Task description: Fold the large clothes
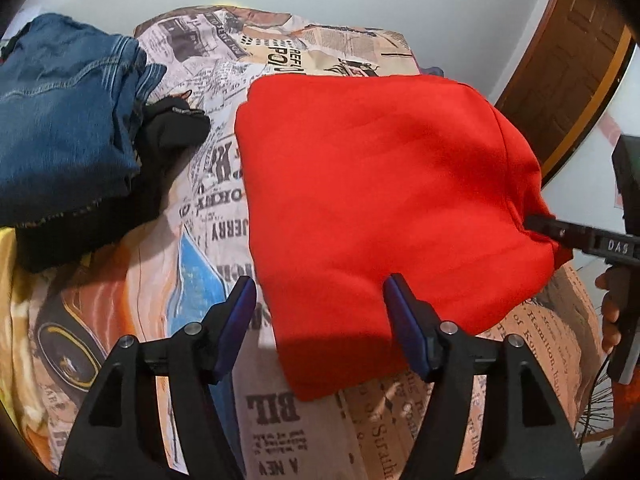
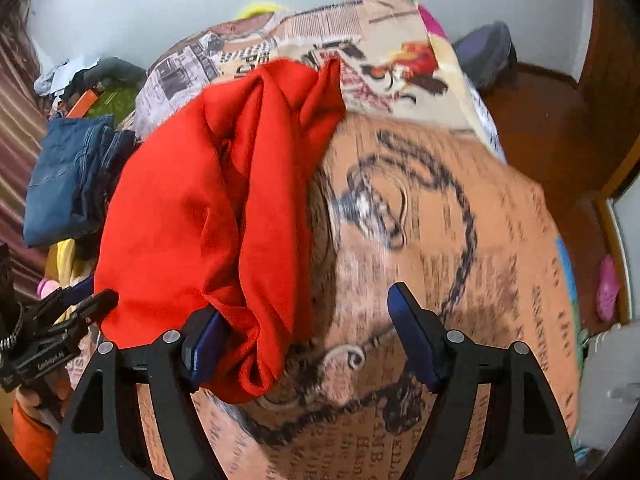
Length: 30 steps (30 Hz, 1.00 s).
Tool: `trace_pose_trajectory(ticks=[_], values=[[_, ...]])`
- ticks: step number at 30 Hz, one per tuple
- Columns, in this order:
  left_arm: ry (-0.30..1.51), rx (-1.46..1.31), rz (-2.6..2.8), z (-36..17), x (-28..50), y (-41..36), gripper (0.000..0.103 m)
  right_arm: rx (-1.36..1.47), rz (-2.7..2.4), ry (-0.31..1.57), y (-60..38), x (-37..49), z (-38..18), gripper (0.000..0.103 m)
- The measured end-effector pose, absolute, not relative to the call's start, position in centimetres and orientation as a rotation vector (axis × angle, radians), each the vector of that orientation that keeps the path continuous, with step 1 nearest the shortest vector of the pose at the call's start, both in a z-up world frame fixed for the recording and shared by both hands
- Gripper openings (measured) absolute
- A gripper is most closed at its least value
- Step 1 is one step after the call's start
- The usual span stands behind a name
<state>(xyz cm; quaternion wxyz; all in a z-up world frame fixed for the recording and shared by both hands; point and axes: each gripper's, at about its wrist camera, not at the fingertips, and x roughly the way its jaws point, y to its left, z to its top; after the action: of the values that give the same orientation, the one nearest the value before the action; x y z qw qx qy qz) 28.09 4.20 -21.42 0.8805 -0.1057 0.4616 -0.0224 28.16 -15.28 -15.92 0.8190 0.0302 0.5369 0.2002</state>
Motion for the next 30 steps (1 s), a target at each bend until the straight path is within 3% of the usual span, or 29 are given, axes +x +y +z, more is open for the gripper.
trace_pose_trajectory(ticks=[9,15,30], values=[[0.936,-0.165,-0.048,-18.7,27.6,4.9,0.066,-0.084,0.447,1.053,-13.2,27.3,-12.2,0.075],[0.911,-0.193,0.002,-17.3,28.6,7.4,0.066,-0.020,0.524,1.028,-11.6,28.6,-9.9,0.075],[1.034,-0.616,-0.188,-23.3,34.1,10.5,0.067,0.152,0.547,1.197,-11.8,32.9,-16.0,0.077]])
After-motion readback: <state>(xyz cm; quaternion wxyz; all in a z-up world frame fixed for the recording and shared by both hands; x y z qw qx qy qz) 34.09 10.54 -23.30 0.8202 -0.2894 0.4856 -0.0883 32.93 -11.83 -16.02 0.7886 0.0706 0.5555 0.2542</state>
